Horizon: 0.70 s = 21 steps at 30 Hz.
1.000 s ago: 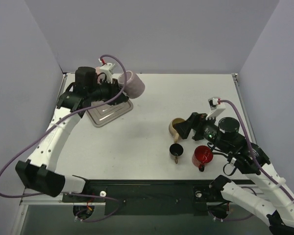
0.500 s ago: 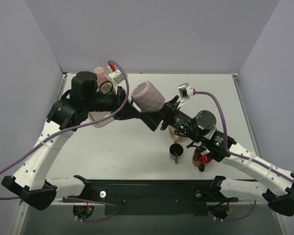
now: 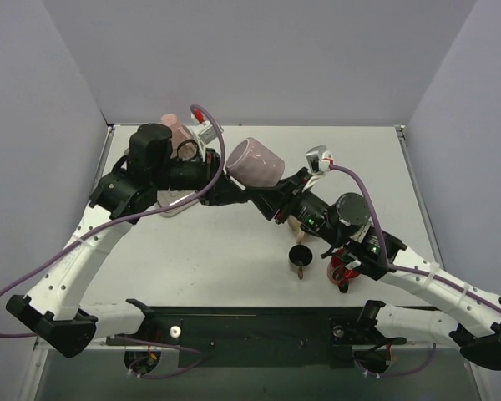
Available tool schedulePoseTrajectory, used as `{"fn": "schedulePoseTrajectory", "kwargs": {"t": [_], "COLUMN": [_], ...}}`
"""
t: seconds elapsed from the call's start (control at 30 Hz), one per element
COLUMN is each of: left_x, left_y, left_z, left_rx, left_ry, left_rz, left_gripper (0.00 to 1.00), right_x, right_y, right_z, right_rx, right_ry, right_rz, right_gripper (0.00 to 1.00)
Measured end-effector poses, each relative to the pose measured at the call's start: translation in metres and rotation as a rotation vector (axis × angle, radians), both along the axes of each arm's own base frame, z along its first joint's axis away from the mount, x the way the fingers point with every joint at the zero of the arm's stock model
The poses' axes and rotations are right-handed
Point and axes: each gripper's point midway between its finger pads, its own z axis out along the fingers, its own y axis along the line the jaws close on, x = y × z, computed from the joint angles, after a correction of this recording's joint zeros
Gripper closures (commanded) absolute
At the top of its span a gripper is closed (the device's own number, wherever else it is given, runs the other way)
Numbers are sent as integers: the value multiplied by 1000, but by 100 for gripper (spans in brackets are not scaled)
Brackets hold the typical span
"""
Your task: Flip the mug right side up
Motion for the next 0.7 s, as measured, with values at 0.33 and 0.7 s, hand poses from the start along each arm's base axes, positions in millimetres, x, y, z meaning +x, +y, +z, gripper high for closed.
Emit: {"fn": "schedulePoseTrajectory", "kwargs": {"t": [0.33,0.7], "left_x": [56,154], "left_y": [50,147], "left_z": [-53,-146], "left_rx": [173,449], "left_ry": [12,90], "left_rz": [231,612], "left_gripper": [13,9], "right_x": [49,88], "right_y": [-30,4], "right_z": [-41,-241], "right_rx": [-285,-815], "right_ry": [108,502], "right_rz": [-226,-180], "right_gripper": [100,100]}}
